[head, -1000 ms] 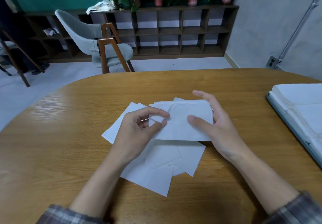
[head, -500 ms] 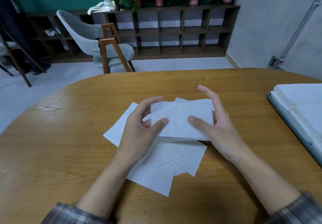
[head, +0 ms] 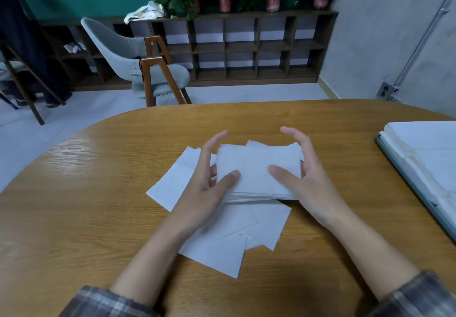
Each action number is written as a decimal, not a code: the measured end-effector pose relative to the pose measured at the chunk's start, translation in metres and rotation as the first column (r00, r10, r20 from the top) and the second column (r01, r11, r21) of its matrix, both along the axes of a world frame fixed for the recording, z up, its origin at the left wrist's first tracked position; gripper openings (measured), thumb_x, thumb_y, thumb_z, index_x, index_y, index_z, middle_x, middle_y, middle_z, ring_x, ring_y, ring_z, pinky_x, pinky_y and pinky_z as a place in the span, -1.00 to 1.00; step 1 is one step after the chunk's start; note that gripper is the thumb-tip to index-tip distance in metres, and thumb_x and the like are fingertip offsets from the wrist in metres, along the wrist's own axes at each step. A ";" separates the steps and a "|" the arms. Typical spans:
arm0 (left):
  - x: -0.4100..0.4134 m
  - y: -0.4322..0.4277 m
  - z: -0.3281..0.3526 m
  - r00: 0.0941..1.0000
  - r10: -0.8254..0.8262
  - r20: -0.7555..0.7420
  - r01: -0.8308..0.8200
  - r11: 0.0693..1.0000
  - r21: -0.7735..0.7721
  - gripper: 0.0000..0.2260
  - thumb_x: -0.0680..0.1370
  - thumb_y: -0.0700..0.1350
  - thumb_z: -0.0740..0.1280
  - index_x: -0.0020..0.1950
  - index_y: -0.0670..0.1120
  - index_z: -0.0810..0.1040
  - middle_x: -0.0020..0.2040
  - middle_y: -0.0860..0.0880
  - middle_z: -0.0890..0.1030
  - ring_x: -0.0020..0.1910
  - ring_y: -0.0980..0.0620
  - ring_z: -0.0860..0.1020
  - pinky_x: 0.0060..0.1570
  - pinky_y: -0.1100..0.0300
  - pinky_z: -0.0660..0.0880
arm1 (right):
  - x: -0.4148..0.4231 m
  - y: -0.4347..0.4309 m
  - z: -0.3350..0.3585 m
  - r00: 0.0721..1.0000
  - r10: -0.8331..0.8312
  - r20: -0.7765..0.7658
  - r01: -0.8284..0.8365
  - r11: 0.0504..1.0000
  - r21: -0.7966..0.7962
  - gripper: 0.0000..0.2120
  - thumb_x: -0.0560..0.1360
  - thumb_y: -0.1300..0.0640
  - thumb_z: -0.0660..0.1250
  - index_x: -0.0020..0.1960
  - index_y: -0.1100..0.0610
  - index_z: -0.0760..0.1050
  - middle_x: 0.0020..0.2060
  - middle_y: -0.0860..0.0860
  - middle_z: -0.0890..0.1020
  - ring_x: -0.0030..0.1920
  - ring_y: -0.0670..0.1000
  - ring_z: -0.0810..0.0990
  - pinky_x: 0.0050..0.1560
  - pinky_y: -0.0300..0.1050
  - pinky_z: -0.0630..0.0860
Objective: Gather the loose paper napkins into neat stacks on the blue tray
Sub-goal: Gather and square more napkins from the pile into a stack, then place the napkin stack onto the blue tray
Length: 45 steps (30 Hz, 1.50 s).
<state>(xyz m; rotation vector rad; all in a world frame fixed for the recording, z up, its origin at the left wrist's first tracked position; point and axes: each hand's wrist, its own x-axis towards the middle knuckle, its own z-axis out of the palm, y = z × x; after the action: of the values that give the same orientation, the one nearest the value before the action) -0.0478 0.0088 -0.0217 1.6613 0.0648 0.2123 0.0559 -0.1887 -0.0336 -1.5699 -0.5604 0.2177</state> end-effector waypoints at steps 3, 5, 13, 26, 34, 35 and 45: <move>0.002 0.005 -0.008 1.000 -0.029 0.001 0.029 0.995 0.097 -0.60 0.74 -0.20 0.26 0.46 0.24 0.44 0.21 0.12 0.66 0.11 0.10 0.65 0.03 0.15 0.61 | 0.001 -0.005 0.000 0.985 0.144 -0.093 -0.140 0.989 0.054 -0.42 0.51 0.17 0.50 0.42 -0.24 0.47 0.22 -0.04 0.65 0.22 -0.01 0.66 0.12 -0.12 0.60; 0.003 0.006 -0.013 0.999 -0.042 0.004 0.041 0.988 0.151 -0.64 0.73 -0.30 0.21 0.38 0.08 0.58 0.26 0.15 0.63 0.16 0.10 0.62 0.10 0.18 0.57 | 0.003 -0.009 -0.003 0.970 0.211 -0.124 -0.208 0.977 0.041 -0.45 0.47 0.15 0.51 0.40 -0.18 0.53 0.28 -0.09 0.64 0.31 -0.01 0.62 0.25 -0.05 0.57; 0.003 0.000 -0.025 1.000 0.020 0.009 -0.022 0.983 0.183 -0.60 0.62 -0.27 0.43 0.36 0.14 0.62 0.33 0.25 0.62 0.36 0.19 0.55 0.38 0.08 0.48 | 0.003 -0.010 -0.016 0.990 0.135 -0.031 -0.139 0.968 -0.209 -0.41 0.47 0.19 0.60 0.38 -0.24 0.55 0.36 -0.30 0.57 0.42 -0.18 0.50 0.51 0.06 0.41; 0.001 -0.008 -0.026 0.996 0.084 0.038 -0.092 0.948 0.304 -0.63 0.58 -0.18 0.51 0.32 0.16 0.63 0.23 0.30 0.64 0.25 0.25 0.58 0.29 0.12 0.54 | -0.001 -0.007 -0.019 0.990 0.139 -0.017 -0.139 0.968 -0.207 -0.44 0.44 0.19 0.60 0.37 -0.12 0.56 0.34 -0.14 0.57 0.36 -0.15 0.52 0.18 -0.29 0.45; -0.004 -0.034 0.027 0.997 0.015 0.079 -0.037 0.958 0.285 -0.66 0.58 -0.12 0.51 0.31 0.18 0.64 0.30 0.18 0.63 0.21 0.17 0.57 0.11 0.39 0.48 | -0.017 -0.047 0.025 0.999 0.026 -0.048 -0.030 0.994 -0.103 -0.47 0.44 0.23 0.61 0.34 -0.08 0.61 0.30 -0.08 0.58 0.17 -0.11 0.62 0.04 -0.29 0.59; -0.002 -0.041 0.032 0.996 0.013 0.084 -0.036 0.959 0.283 -0.68 0.59 -0.12 0.49 0.30 0.18 0.65 0.31 0.18 0.61 0.22 0.14 0.57 0.11 0.35 0.51 | -0.018 -0.055 0.033 0.998 0.018 -0.052 -0.023 0.995 -0.100 -0.49 0.46 0.25 0.59 0.35 -0.05 0.60 0.28 -0.08 0.57 0.08 -0.12 0.63 -0.07 -0.29 0.61; 0.055 -0.131 0.056 0.996 -0.015 0.085 -0.007 0.968 0.251 -0.74 0.55 -0.15 0.54 0.18 0.10 0.64 0.26 0.13 0.61 0.26 -0.01 0.58 0.19 -0.02 0.64 | 0.026 -0.161 0.067 0.979 -0.182 0.088 0.197 0.956 -0.217 -0.59 0.50 0.15 0.56 0.29 -0.12 0.60 0.33 -0.07 0.51 0.25 0.04 0.54 -0.15 -0.24 0.66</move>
<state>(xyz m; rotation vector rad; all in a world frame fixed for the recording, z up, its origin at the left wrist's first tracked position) 0.0075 -0.1223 0.0344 1.9022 -0.0325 0.2987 0.0817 -0.3493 0.0332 -1.8456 -0.4439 0.0843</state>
